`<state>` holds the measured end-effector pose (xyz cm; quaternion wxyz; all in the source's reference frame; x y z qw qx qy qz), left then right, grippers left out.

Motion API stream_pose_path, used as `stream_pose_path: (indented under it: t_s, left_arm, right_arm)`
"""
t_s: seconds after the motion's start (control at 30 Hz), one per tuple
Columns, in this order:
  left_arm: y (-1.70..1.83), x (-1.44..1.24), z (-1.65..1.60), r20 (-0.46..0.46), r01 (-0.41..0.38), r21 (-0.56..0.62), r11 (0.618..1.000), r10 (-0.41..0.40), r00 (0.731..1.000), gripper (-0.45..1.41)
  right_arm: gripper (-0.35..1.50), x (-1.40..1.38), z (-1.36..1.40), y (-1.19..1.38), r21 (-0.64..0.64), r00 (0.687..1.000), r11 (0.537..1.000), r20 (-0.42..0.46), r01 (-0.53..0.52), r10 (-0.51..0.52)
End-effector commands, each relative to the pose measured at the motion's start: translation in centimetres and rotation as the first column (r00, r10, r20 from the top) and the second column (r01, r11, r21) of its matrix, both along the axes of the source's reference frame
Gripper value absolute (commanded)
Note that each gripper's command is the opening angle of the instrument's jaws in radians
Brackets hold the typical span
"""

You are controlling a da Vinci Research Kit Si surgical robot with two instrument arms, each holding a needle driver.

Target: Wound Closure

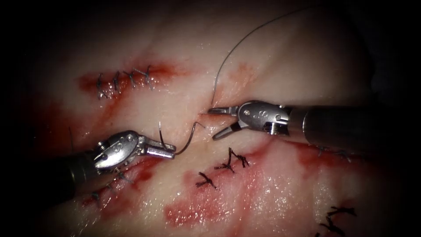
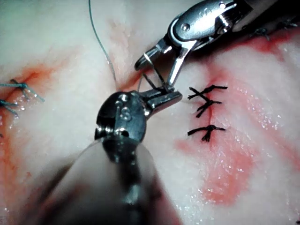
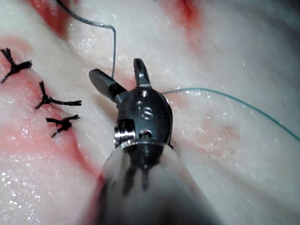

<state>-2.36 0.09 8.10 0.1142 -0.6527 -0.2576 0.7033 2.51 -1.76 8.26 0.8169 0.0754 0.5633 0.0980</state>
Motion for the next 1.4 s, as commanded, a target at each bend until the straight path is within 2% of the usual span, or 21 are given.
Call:
stream_pose_path:
  t_s: [0.03,0.2,0.33,0.4,0.47,0.6,0.67,0.73,0.83,0.93,1.03,1.1,1.23,1.3,1.4]
  left_arm:
    - [0.02,-0.06,0.03,0.003,0.003,-0.025,1.000,-0.002,1.000,-0.45]
    - [-0.06,-0.05,-0.11,0.048,-0.042,-0.110,0.993,0.047,0.998,-0.45]
    - [-0.12,-0.05,-0.28,0.080,-0.072,-0.160,0.984,0.086,0.993,-0.45]
    - [-0.12,-0.04,-0.34,0.093,-0.077,-0.174,0.982,0.094,0.991,-0.45]
    - [-0.13,-0.02,-0.39,0.102,-0.081,-0.183,0.980,0.101,0.990,-0.45]
    - [-0.14,0.03,-0.47,0.107,-0.097,-0.191,0.977,0.119,0.987,-0.45]
    - [-0.14,0.04,-0.50,0.107,-0.102,-0.190,0.976,0.124,0.987,-0.45]
    - [-0.16,0.04,-0.54,0.106,-0.111,-0.196,0.974,0.133,0.985,-0.45]
    - [-0.19,0.04,-0.57,0.102,-0.124,-0.198,0.972,0.146,0.984,-0.45]
    - [-0.19,0.08,-0.60,0.100,-0.134,-0.203,0.970,0.156,0.983,-0.45]
    - [-0.10,0.11,-0.63,0.070,-0.111,-0.212,0.971,0.128,0.989,-0.45]
    - [-0.03,0.13,-0.65,0.058,-0.044,-0.218,0.975,0.058,0.997,-0.45]
    - [-0.04,0.17,-0.64,0.037,0.008,-0.226,0.974,0.000,0.999,-0.45]
    - [-0.06,0.20,-0.65,-0.003,0.036,-0.238,0.971,-0.038,0.999,-0.45]
    - [-0.09,0.25,-0.66,-0.036,0.125,-0.257,0.958,-0.139,0.990,-0.45]
  right_arm:
    - [1.22,0.13,0.05,0.03,-0.002,1.000,1.000,0.001,0.000,0.000]
    - [1.11,0.20,0.09,0.00,-0.011,1.000,1.000,0.015,0.002,-0.001]
    - [0.93,0.31,0.17,-0.09,-0.017,0.998,0.999,0.059,0.029,-0.028]
    - [0.75,0.34,0.21,-0.13,-0.017,0.996,0.999,0.082,0.044,-0.042]
    - [0.46,0.36,0.26,-0.18,-0.017,0.993,0.998,0.104,0.060,-0.057]
    - [0.29,0.35,0.32,-0.20,-0.018,0.987,0.997,0.143,0.072,-0.069]
    - [0.14,0.34,0.33,-0.20,-0.019,0.984,0.997,0.164,0.073,-0.069]
    - [-0.35,0.32,0.32,-0.21,-0.017,0.980,0.997,0.185,0.078,-0.074]
    - [-0.35,0.33,0.29,-0.23,-0.019,0.973,0.998,0.228,0.052,-0.047]
    - [-0.35,0.36,0.24,-0.29,0.035,0.964,0.999,0.261,0.037,-0.045]
    - [-0.35,0.41,0.11,-0.41,0.058,0.959,0.998,0.279,0.034,-0.049]
    - [-0.35,0.52,-0.07,-0.52,0.071,0.952,0.997,0.300,0.037,-0.057]
    - [-0.35,0.67,-0.29,-0.65,0.083,0.951,0.996,0.303,0.037,-0.061]
    - [-0.35,0.76,-0.41,-0.74,0.098,0.953,0.994,0.293,0.048,-0.075]
    - [-0.35,0.91,-0.59,-0.87,0.121,0.958,0.989,0.263,0.088,-0.118]
